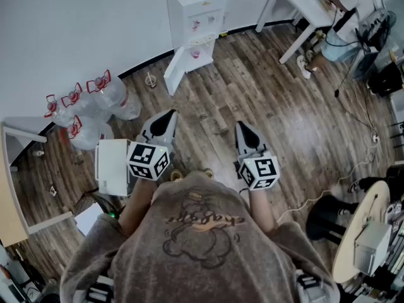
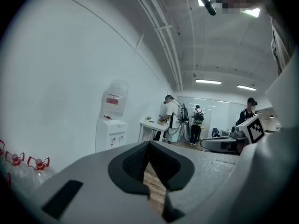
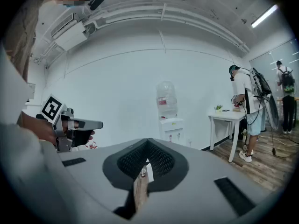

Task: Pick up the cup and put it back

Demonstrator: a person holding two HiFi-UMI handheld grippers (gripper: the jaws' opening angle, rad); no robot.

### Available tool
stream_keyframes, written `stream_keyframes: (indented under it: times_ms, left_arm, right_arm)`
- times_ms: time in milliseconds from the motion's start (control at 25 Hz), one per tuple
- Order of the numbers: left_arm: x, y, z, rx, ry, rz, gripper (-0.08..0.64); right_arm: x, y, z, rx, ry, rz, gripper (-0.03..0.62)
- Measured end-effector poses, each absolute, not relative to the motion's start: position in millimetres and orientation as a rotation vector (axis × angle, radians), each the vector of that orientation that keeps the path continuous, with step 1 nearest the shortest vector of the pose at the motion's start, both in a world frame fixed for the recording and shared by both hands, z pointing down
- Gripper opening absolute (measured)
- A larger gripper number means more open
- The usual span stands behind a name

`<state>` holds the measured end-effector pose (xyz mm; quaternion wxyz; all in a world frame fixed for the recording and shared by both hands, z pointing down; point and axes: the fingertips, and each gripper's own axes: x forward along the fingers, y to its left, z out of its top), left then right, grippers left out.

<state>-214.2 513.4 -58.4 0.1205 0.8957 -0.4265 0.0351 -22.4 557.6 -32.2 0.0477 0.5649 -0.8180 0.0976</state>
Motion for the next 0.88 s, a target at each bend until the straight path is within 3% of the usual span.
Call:
stream_keyframes:
  times_ms: [880]
  left_arm:
    - [-166.1, 506.8, -48.0, 2.553, -1.334, 0.093, 0.003]
  right_arm:
    - [18.5, 539.9, -7.1, 1.558, -2.559, 0.369, 0.003]
